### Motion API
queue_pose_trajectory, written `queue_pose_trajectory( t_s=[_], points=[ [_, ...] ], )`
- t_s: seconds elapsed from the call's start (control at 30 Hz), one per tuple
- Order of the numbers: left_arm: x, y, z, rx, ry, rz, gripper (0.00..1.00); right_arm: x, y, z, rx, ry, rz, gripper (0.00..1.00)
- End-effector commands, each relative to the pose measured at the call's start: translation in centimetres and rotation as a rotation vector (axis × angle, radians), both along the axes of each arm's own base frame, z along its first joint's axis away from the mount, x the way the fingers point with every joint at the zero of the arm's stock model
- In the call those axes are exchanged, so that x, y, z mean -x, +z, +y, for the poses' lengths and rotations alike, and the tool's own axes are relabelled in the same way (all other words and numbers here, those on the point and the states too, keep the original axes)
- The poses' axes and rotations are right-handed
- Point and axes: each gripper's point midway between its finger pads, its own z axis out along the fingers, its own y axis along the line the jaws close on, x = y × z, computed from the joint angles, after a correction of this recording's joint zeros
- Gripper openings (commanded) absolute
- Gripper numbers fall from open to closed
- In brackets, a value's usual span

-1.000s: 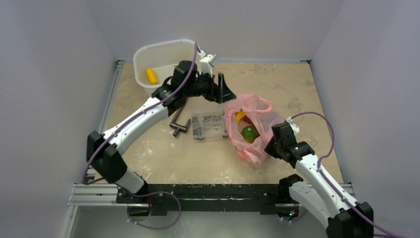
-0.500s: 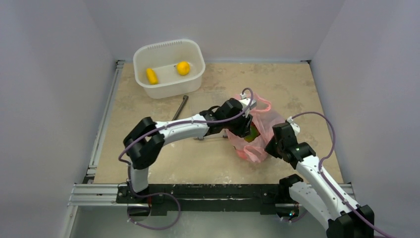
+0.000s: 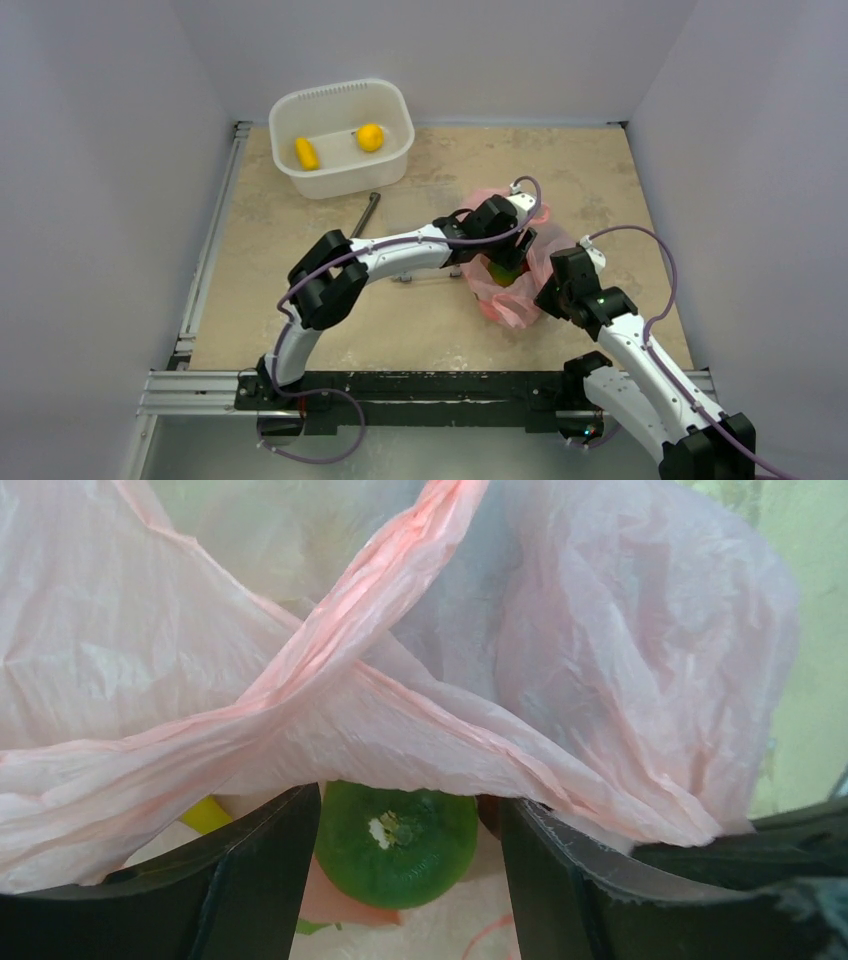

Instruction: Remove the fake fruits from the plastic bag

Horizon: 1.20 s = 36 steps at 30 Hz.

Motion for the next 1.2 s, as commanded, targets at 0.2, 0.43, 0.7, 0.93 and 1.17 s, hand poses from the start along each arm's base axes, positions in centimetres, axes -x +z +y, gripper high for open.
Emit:
queue_pose_trajectory(
  t_s=[0.2,0.43,0.7,0.93,1.17],
  points=[
    [-1.2,-3.4,-0.3,-0.117,-0.001,-0.038,0.7,-0.6,1.0,-0.2,0.006,-0.022,-0.03,0.0],
    [-1.0,-4.4,-0.5,-0.137,-0.02,-0.016,0.63,-0.7,0.9,-0.1,0.004,-0.021,-0.029,0.0],
    [0.5,2.9,-0.2,-0.031,-0.055,-0.024,0.28,-0.8,1.2,-0.2,0.004,-0.03,-0.048,0.0],
    [5.9,15.0,0.8,0.403,-0.309,0.289,0.0,-1.0,1.0,-0.1,-0.008,-0.039,-0.047,0.0],
    [1.0,21.4,9.0,0.691,-0.201,0.391,0.0,-0.9,0.5,0.4,-0.027,-0.024,-0.032,0.0]
  ],
)
